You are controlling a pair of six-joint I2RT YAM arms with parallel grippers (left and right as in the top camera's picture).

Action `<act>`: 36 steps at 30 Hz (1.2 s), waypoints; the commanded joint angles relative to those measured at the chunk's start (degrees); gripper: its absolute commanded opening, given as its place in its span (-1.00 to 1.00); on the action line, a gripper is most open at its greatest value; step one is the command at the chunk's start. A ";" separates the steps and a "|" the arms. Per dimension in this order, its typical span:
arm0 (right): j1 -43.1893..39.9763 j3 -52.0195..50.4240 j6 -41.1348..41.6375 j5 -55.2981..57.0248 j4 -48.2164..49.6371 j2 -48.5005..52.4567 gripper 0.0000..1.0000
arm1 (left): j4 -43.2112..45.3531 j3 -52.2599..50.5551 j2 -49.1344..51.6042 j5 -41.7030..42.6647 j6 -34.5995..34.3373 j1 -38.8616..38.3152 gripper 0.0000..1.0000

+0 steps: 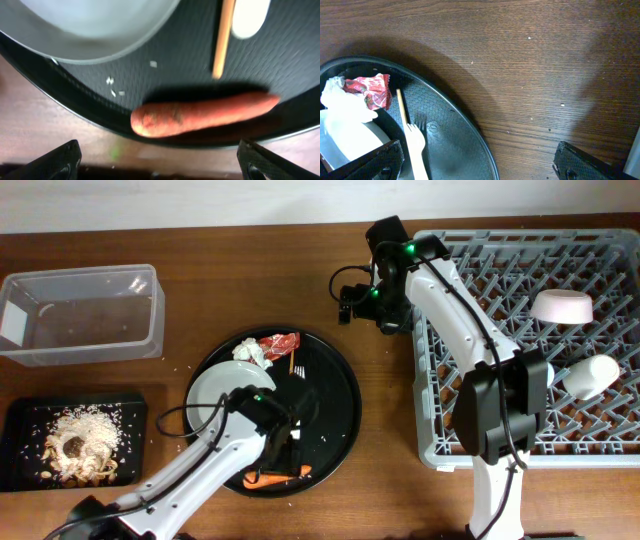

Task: Sort waste into correct bins and load items into the dishwasher rack
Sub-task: 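Lower the left gripper onto the orange carrot and grasp it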

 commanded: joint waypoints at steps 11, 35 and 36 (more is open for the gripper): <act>-0.24 0.70 0.09 -0.22 0.02 0.63 0.97 | 2.27 -2.64 0.39 2.40 9.27 0.20 0.98; -0.24 0.70 0.09 -0.22 0.02 0.63 0.97 | 7.87 -2.80 12.46 4.15 17.73 -3.96 0.64; -0.24 0.70 0.09 -0.22 0.02 0.63 0.97 | 8.66 -3.10 12.92 4.42 17.75 -3.96 0.64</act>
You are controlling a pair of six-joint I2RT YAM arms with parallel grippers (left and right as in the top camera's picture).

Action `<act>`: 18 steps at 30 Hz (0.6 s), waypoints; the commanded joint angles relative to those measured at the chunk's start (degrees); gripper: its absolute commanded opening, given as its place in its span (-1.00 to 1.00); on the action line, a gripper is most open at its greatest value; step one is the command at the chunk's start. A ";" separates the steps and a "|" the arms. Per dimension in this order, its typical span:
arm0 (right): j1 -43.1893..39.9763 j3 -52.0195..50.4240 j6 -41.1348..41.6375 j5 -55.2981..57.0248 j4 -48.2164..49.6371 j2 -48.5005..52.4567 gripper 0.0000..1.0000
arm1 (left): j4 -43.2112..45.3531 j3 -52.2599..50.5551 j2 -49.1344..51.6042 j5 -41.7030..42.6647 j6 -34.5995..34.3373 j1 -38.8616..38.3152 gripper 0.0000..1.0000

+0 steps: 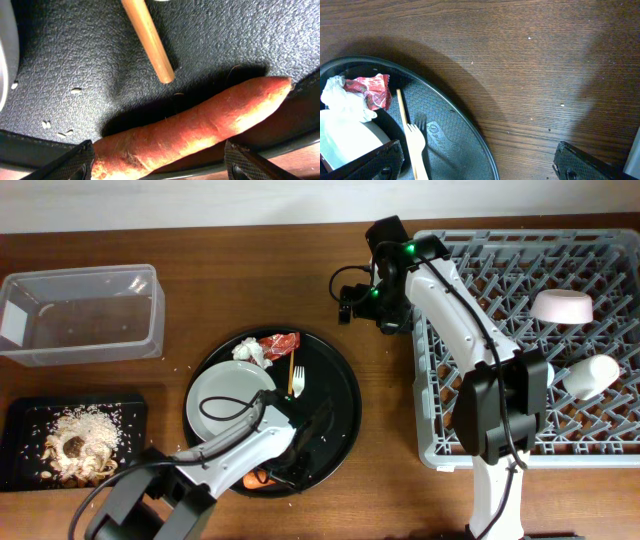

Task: Sort waste into correct bins and load items into the dishwasher rack
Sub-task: 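Lower the left gripper onto the orange carrot and grasp it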

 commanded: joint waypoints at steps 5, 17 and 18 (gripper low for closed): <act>-0.24 0.70 0.07 -0.22 0.02 0.63 0.97 | 1.27 -1.01 1.66 2.73 0.55 -0.28 0.64; -0.24 0.70 0.07 -0.22 0.02 0.63 0.97 | 10.01 -3.26 1.70 13.66 0.52 -0.22 0.40; -0.24 0.70 0.07 -0.22 0.02 0.63 0.97 | 9.99 -3.26 1.70 13.51 0.52 -0.22 0.40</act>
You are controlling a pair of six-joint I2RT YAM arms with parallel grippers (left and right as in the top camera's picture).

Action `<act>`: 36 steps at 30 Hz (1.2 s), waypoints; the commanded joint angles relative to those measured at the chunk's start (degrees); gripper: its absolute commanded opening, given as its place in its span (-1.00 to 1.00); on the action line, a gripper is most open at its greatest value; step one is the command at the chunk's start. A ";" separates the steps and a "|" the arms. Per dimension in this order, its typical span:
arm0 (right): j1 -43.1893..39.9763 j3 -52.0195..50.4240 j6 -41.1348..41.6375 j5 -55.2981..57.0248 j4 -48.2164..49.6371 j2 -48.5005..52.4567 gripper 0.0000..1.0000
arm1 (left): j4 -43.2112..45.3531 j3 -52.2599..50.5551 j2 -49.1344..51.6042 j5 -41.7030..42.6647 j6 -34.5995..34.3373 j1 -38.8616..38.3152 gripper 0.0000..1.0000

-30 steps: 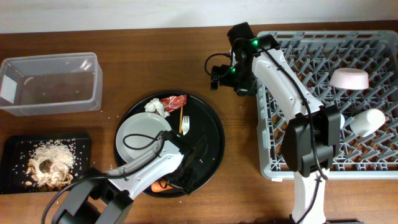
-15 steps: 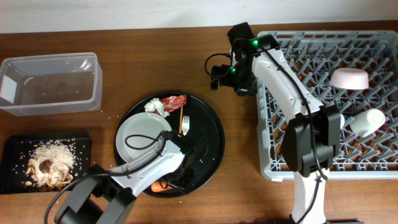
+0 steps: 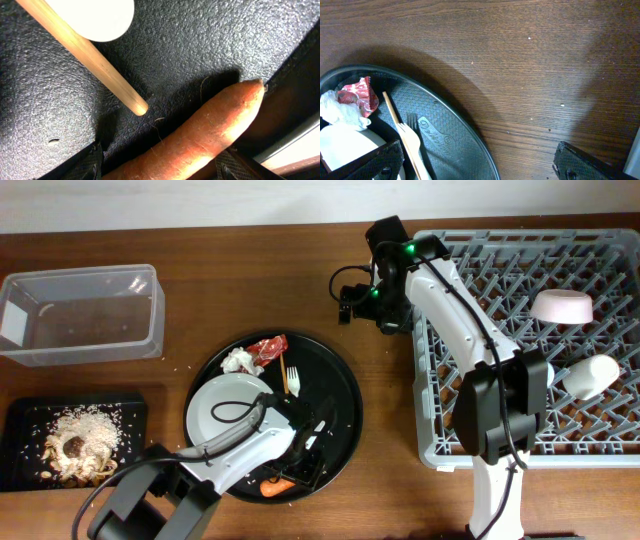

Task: Sort waste into correct bins and load items into the dishwasher rack
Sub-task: 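Lower the left gripper onto the orange carrot and grasp it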

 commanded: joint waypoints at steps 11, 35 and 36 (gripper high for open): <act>-0.24 0.70 0.09 -0.22 0.02 0.63 0.97 | 1.33 -0.70 0.83 0.98 0.55 -0.28 -0.07; -0.24 0.70 0.09 -0.22 0.02 0.63 0.97 | -4.00 2.62 0.76 -2.38 -0.13 -0.33 -0.22; -0.24 0.70 0.09 -0.22 0.02 0.63 0.97 | -3.85 2.45 0.76 -2.38 -0.13 -0.33 -0.22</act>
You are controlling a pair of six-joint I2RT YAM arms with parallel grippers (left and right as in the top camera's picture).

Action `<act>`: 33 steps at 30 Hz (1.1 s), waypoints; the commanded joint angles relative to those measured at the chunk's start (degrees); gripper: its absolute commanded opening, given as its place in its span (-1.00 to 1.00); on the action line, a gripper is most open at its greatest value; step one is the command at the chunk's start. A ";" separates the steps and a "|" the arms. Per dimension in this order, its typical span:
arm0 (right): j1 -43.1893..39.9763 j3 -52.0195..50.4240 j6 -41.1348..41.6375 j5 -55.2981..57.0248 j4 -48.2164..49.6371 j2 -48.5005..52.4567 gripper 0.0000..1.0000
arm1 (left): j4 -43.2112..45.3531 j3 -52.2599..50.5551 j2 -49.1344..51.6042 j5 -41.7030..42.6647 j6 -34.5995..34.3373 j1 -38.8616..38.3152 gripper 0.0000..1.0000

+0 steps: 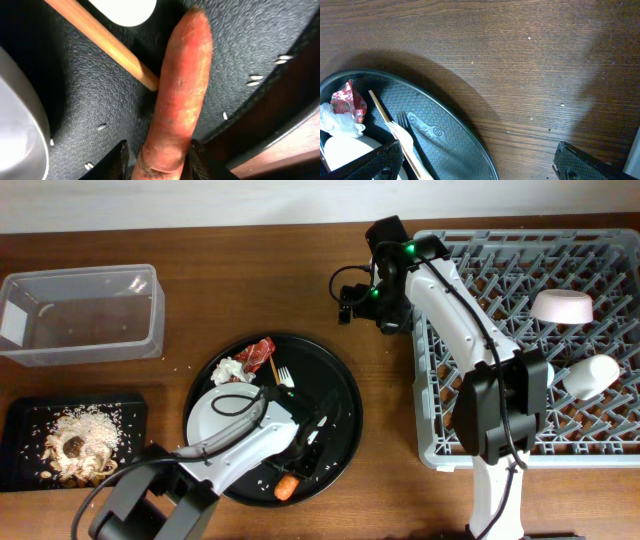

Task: Sort waste into correct bins and load items into the dishwasher rack
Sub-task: 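Lower the left gripper onto the orange carrot and grasp it, then carry the carrot left and drop it on the black tray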

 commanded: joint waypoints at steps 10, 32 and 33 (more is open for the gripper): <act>-0.24 0.70 0.07 -0.24 0.02 0.63 0.97 | 4.00 -3.69 0.68 0.63 -0.81 -0.66 -0.22; -0.24 0.70 0.07 -0.24 0.02 0.63 0.97 | -12.98 18.29 -1.05 -3.50 -1.46 7.67 -0.59; -0.24 0.70 0.07 -0.24 0.02 0.63 0.97 | -13.11 18.91 -1.44 -3.69 -1.44 10.23 -0.59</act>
